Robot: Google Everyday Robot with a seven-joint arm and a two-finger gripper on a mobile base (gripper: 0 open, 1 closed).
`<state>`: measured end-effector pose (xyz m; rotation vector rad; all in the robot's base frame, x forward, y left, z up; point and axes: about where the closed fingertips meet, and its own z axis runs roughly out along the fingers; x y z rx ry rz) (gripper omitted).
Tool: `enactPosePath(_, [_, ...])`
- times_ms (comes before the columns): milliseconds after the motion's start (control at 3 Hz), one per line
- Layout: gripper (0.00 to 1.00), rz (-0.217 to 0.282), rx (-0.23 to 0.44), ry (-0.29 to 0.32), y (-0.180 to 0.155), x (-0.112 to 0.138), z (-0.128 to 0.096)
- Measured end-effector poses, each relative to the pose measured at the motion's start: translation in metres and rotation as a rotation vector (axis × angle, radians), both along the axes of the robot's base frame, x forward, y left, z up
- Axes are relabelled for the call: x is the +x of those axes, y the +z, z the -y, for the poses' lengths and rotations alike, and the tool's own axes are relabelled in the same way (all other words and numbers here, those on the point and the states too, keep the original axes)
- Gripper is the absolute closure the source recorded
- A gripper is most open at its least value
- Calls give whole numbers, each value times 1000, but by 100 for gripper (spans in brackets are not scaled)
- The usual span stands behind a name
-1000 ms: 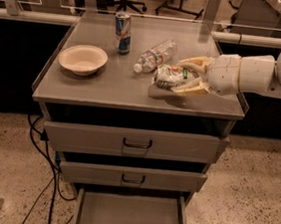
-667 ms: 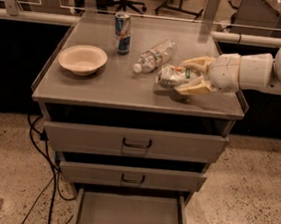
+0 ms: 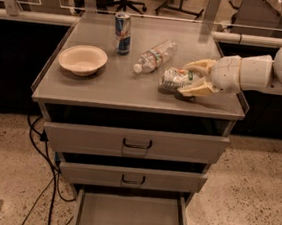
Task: Pick 7up can from bottom drawer and place on counter
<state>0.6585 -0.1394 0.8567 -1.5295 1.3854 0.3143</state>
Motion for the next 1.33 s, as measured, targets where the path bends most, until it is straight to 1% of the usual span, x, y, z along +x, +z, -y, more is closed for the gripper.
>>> enactPosePath(333, [82,0,0,0,0,0,0])
enactPosePath(667, [60,0,0,0,0,0,0])
enactPosePath(1000, [35,0,0,0,0,0,0])
enactPosePath(1333, [6,0,0,0,0,0,0])
